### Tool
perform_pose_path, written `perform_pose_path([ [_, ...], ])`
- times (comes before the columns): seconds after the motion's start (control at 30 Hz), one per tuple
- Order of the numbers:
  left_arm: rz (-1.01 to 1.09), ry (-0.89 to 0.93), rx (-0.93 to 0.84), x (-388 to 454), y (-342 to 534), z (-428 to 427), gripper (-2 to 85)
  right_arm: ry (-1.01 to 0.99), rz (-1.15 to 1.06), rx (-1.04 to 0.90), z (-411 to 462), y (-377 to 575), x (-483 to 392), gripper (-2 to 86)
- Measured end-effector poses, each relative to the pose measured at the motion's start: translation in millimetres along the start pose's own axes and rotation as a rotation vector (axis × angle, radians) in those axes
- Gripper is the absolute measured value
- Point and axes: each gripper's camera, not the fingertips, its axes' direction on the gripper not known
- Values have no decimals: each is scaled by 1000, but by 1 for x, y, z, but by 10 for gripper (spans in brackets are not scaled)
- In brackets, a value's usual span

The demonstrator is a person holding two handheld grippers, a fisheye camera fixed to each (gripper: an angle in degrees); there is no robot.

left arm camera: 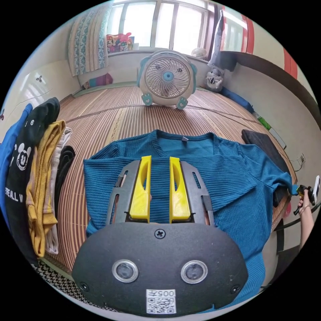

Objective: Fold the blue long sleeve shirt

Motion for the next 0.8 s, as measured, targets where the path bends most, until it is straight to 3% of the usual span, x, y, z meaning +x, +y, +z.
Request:
perform_pose_path([
  [0.2,-57,40,-14,-24,2,-8,87,-95,-157,288,-116,0,-40,-10],
  [0.43,-191,4,64,-71,11,-34,71,-487,-482,521,-276,68,-159,-11],
  [0.53,-245,-39,78,-89,16,-42,66,-724,-659,534,-328,133,-220,-6],
  [0.67,-313,-79,84,-105,22,-49,66,-1017,-959,414,-368,239,-297,24],
  [0.8,-361,-132,105,-119,28,-58,66,-1091,-1028,402,-374,280,-315,40],
])
